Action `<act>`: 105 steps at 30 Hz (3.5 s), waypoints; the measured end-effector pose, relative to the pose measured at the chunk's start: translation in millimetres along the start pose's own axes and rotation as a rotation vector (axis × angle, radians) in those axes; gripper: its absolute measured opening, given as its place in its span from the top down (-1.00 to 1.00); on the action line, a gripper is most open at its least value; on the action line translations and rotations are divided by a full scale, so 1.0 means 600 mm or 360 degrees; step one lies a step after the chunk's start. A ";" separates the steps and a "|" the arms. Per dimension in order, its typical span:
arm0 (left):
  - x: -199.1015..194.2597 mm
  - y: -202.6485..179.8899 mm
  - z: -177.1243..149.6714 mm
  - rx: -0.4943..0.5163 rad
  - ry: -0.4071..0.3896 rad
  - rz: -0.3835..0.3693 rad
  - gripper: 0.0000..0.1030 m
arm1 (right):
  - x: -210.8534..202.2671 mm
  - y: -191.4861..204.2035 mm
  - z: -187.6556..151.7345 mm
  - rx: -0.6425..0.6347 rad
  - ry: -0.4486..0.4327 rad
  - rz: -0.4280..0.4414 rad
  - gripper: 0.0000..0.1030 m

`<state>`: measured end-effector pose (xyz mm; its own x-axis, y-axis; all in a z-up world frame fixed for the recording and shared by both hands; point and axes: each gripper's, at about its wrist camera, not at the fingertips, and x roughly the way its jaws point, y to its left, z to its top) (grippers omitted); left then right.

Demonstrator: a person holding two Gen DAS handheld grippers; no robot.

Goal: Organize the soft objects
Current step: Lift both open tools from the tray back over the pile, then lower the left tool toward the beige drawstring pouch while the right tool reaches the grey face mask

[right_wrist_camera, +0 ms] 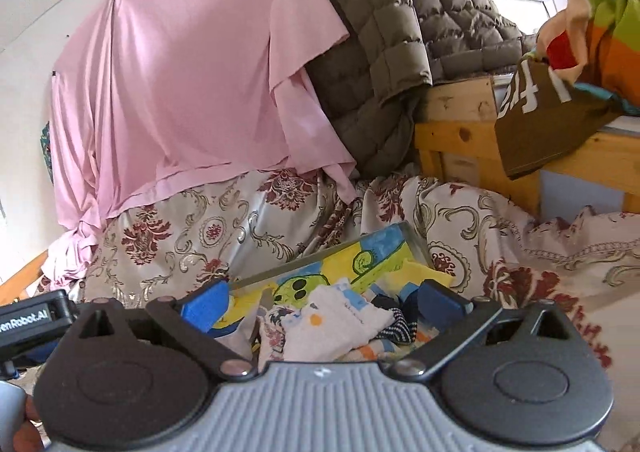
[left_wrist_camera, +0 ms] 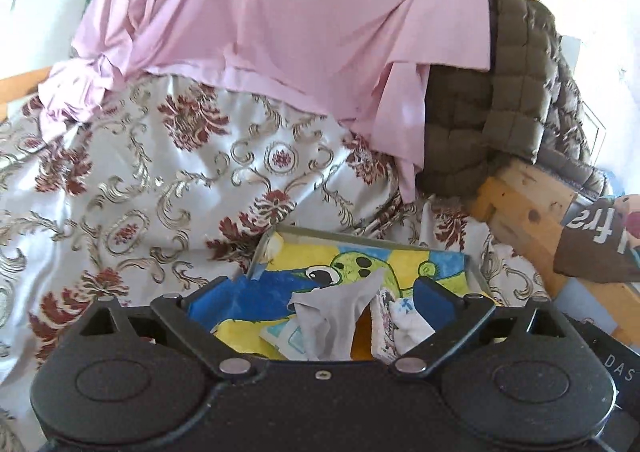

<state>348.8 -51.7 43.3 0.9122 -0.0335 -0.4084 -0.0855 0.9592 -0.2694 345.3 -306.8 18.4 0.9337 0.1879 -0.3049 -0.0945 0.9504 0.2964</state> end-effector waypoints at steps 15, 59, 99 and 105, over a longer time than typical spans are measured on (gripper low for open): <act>-0.167 0.021 -0.061 0.0017 -0.0132 -0.0006 -0.98 | -0.143 0.021 -0.064 -0.0021 -0.0076 0.0076 -0.99; -0.283 0.141 -0.239 0.0348 0.0199 0.0288 -0.98 | -0.253 0.091 -0.238 -0.0189 0.0547 -0.0169 -0.99; -0.252 0.208 -0.210 0.0331 0.0094 0.0638 -0.99 | -0.181 0.182 -0.269 -0.0477 0.0234 0.0301 -1.00; -0.246 0.223 -0.219 0.0291 0.0087 0.0661 -0.98 | -0.146 0.196 -0.251 -0.0427 0.0232 0.0447 -1.00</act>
<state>150.0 44.4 -46.8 0.7927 0.3542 -0.4962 -0.3625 0.9282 0.0835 200.1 -174.3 -56.5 0.8020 0.4638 -0.3765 -0.4431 0.8845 0.1456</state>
